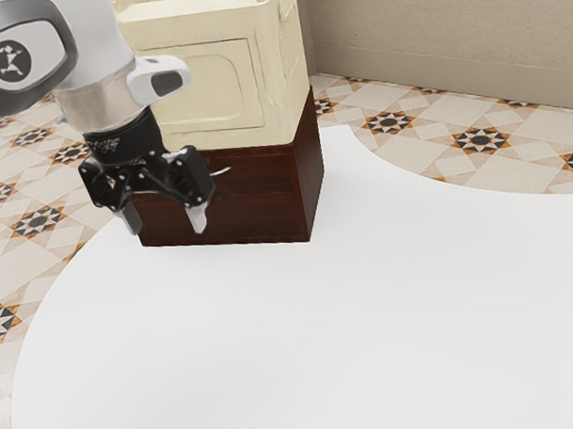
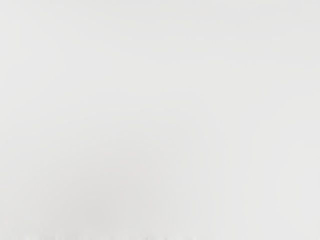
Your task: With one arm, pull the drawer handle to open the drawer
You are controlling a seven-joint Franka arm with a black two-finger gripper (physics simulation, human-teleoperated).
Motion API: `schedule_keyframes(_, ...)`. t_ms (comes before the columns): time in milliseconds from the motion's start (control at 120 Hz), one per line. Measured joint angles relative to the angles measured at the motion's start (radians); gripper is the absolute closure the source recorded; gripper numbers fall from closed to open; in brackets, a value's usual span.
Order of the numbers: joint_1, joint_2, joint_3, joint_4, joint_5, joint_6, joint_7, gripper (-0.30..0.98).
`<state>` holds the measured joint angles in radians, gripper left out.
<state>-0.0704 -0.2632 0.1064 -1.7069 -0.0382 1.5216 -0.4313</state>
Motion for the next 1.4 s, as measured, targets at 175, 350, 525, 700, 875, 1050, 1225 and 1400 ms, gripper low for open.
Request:
schedule_keyframes(175, 0.053, 0.014, 0.006, -0.006, -0.001, -0.001, -0.306, 0.0)
schedule_keyframes(350, 0.083, 0.053, 0.016, -0.003, 0.018, 0.013, -0.536, 0.0)
schedule_keyframes(525, 0.126, 0.211, 0.035, 0.131, 0.06, 0.025, -0.705, 0.0)
schedule_keyframes(700, 0.201, 0.373, 0.033, 0.29, 0.076, 0.079, -0.831, 0.0)
schedule_keyframes(875, 0.224, 0.439, 0.032, 0.34, 0.067, 0.135, -0.942, 0.0)
schedule_keyframes(1050, 0.266, 0.49, 0.032, 0.347, 0.052, 0.185, -1.027, 0.0)
schedule_keyframes(1225, 0.276, 0.522, 0.028, 0.362, 0.05, 0.228, -1.09, 0.0)
schedule_keyframes(1400, 0.279, 0.559, 0.027, 0.389, 0.05, 0.257, -1.137, 0.0)
